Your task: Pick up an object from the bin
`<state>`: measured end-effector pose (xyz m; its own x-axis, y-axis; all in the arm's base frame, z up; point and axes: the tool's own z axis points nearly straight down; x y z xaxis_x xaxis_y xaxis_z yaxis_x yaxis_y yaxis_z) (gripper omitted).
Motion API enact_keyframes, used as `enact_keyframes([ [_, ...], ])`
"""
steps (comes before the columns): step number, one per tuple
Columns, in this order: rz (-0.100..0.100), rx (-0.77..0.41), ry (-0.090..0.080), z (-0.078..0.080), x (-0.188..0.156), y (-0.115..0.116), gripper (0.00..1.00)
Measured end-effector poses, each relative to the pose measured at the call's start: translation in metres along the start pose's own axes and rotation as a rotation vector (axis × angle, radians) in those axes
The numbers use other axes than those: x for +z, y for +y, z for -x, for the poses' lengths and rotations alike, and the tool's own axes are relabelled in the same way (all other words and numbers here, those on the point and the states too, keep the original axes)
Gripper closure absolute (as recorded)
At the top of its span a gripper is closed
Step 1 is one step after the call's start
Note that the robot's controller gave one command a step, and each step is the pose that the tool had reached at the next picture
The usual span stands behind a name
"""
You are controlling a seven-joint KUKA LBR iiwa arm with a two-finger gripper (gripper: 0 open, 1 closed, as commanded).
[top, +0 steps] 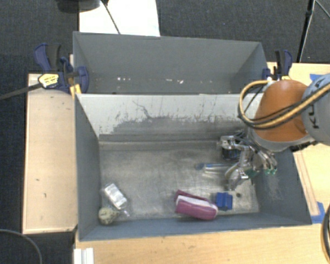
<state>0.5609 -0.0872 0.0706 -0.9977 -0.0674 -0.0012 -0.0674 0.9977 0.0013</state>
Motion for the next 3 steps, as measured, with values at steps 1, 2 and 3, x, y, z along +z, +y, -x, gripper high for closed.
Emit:
enact_keyframes([
  [1, 0.001, 0.002, 0.004, 0.000, -0.001, 0.000, 1.00],
  [2, 0.000, 0.004, -0.001, 0.000, -0.041, 0.001, 1.00],
  [3, 0.000, 0.006, -0.003, 0.001, -0.050, 0.001, 1.00],
])
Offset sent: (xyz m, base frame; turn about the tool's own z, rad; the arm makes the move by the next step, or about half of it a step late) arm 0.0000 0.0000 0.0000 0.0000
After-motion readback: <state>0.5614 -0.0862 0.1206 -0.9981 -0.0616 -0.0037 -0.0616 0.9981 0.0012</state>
